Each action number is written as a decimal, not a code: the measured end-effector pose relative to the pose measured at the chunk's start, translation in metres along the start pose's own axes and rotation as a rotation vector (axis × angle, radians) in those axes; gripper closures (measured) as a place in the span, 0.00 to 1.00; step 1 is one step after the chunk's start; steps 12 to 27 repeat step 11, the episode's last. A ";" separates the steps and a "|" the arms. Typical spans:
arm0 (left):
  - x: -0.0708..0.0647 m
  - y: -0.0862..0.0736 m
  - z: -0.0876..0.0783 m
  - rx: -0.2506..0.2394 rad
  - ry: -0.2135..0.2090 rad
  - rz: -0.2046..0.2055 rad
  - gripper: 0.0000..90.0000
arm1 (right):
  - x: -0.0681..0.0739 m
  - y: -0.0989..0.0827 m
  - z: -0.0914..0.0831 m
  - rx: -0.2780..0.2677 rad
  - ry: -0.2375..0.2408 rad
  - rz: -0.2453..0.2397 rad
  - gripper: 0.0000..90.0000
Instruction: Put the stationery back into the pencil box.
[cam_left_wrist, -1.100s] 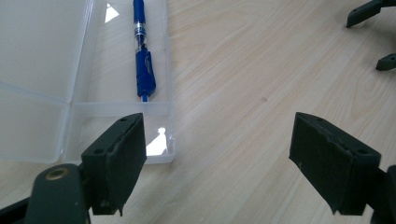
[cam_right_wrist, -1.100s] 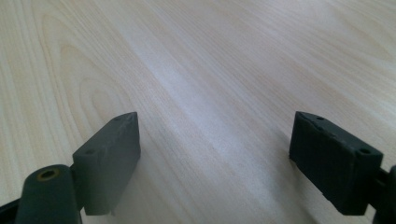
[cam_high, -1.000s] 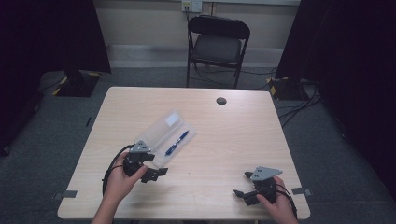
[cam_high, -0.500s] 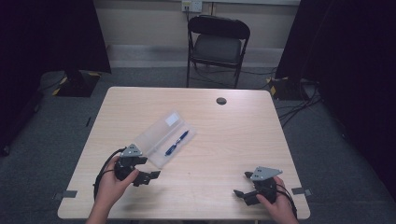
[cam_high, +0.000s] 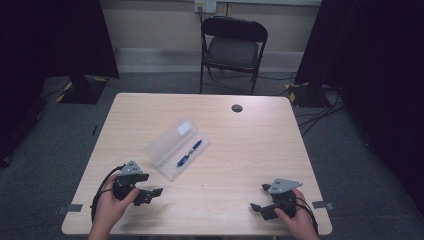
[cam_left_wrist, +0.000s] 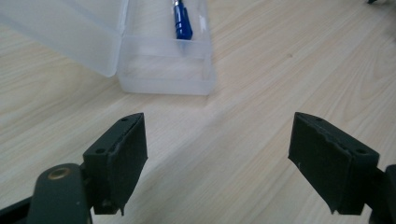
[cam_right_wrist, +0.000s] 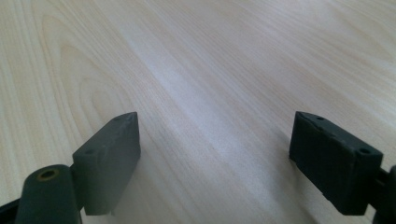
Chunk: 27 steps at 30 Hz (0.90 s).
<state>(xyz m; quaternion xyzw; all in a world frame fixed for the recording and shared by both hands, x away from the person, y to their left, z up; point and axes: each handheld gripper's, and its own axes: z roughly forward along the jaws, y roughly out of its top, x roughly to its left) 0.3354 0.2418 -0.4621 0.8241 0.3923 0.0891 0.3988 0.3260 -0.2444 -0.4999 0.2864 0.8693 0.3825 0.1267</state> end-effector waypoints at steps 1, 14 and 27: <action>0.001 -0.002 0.000 0.002 0.006 0.000 0.21 | 0.000 0.000 0.000 0.000 0.000 0.000 0.17; 0.007 -0.019 0.000 0.023 0.023 -0.006 0.22 | 0.000 0.000 0.000 0.000 0.000 0.000 0.17; 0.007 -0.019 0.000 0.023 0.023 -0.006 0.22 | 0.000 0.000 0.000 0.000 0.000 0.000 0.17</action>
